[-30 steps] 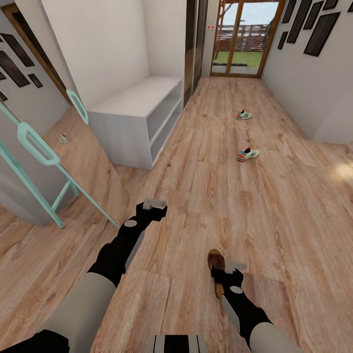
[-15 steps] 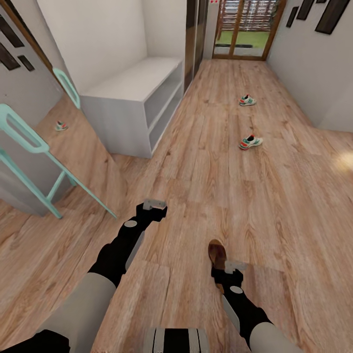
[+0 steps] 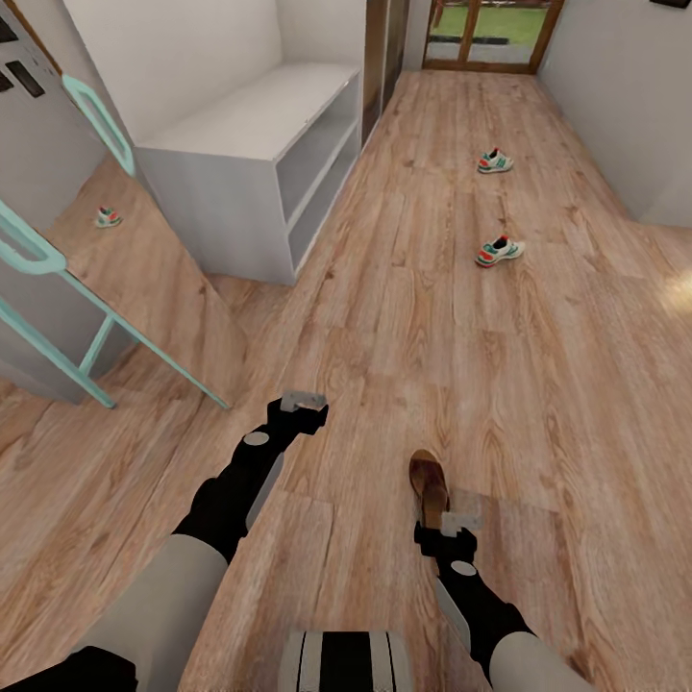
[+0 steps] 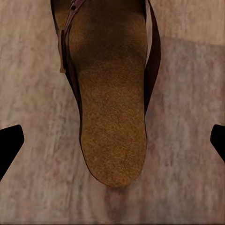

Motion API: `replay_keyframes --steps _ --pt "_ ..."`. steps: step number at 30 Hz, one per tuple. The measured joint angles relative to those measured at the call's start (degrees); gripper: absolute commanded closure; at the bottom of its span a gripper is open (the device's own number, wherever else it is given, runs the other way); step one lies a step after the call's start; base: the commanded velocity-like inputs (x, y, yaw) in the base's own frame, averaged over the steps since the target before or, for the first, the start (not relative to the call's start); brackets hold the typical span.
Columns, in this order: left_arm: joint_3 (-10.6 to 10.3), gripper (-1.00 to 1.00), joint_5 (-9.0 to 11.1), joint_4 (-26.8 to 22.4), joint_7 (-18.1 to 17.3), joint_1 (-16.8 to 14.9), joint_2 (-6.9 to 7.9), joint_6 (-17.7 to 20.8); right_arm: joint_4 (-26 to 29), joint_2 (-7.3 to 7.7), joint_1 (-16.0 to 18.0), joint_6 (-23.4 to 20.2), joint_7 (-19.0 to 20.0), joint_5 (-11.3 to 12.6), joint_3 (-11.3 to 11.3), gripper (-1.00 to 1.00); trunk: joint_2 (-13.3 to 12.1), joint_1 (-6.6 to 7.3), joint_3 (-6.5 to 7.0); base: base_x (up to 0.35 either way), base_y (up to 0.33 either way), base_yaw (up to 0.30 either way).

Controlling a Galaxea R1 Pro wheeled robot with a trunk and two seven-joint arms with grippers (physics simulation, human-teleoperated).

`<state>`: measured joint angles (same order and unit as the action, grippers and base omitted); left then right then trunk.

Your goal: Pick up the two gym shoes and the two sandals from the corridor floor and place them onto the hallstand (shoe rack) in the corridor, making sure they are on the rack and not on the floor. Arrange them so the two gym shoes are next to each other and the two sandals are next to each other.

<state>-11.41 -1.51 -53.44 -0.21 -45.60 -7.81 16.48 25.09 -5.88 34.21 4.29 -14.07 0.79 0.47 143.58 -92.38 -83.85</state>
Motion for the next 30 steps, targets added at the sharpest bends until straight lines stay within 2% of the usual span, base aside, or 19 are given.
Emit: replay_keyframes --steps 9,22,30 --pt "-0.07 -1.0 0.0 0.0 0.03 0.08 -0.03 0.0 0.0 0.0 -0.05 0.0 0.03 -0.06 0.0 -1.0 0.12 -0.23 -2.82 0.0 0.0 0.0" --pt "-0.07 -1.0 0.0 -0.02 0.05 0.16 -0.1 -0.17 0.0 0.0 -0.05 0.0 0.04 -0.09 0.0 -1.0 0.12 -0.23 -3.59 0.0 0.0 0.0" --pt "-0.08 -1.0 -0.07 -0.21 0.12 0.17 -0.1 -0.25 0.0 0.0 -0.05 0.0 0.0 -0.09 0.0 -1.0 0.13 -0.21 -3.61 0.137 0.0 0.0"
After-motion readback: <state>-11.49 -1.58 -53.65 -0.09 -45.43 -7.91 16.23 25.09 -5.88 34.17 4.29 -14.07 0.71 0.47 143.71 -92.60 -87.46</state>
